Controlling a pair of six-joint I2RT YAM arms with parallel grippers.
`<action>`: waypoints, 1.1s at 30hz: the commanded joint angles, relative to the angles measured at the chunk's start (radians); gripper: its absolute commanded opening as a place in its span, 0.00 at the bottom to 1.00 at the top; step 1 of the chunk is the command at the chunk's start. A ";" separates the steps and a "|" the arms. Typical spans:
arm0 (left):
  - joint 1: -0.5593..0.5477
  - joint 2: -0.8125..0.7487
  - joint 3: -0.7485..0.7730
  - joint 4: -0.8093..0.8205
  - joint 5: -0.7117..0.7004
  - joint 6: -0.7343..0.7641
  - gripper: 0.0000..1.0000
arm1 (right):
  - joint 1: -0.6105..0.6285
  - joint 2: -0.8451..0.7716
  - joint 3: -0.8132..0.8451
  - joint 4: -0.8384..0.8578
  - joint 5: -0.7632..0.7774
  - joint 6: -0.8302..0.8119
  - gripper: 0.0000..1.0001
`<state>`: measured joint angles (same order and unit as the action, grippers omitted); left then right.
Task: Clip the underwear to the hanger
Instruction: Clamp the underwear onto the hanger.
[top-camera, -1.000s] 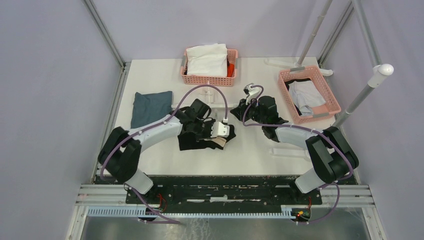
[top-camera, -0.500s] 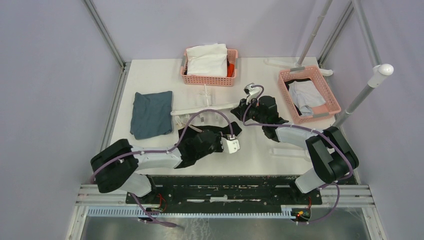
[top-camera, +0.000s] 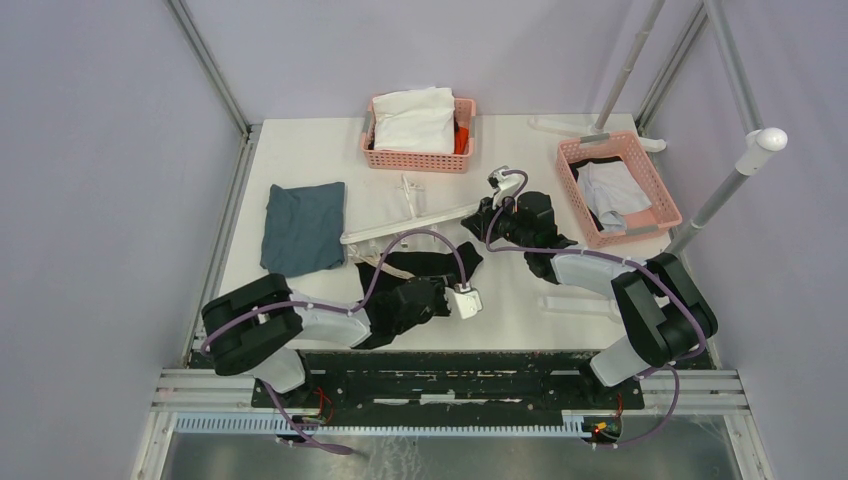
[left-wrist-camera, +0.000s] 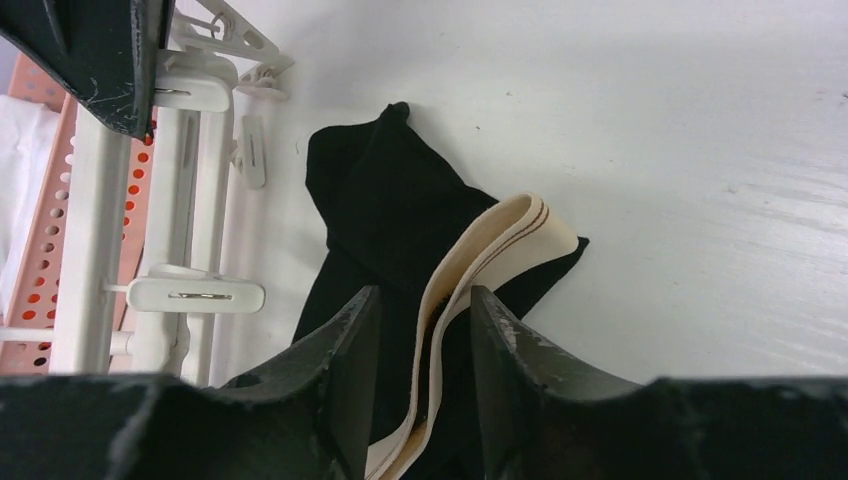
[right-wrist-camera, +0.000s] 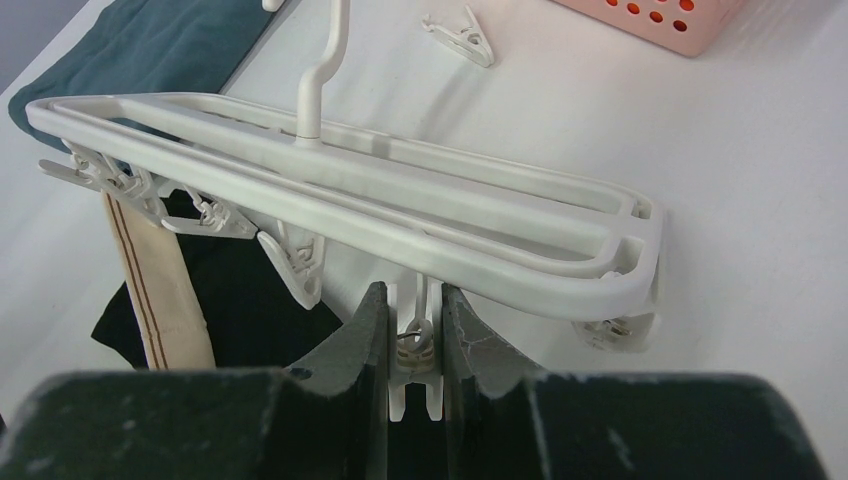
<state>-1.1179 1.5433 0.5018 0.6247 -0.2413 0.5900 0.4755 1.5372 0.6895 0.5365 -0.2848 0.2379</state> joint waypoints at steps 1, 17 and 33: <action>0.000 -0.073 -0.022 0.073 0.062 -0.017 0.47 | 0.004 -0.007 0.030 0.062 -0.011 -0.004 0.00; 0.189 -0.246 0.126 -0.396 0.635 0.131 0.67 | 0.004 -0.026 0.032 0.042 -0.011 -0.009 0.00; 0.304 -0.025 0.275 -0.525 0.867 0.271 0.65 | 0.004 -0.040 0.019 0.036 -0.009 -0.017 0.00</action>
<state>-0.8192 1.4776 0.7349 0.0586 0.5831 0.8509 0.4755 1.5372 0.6895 0.5217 -0.2852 0.2371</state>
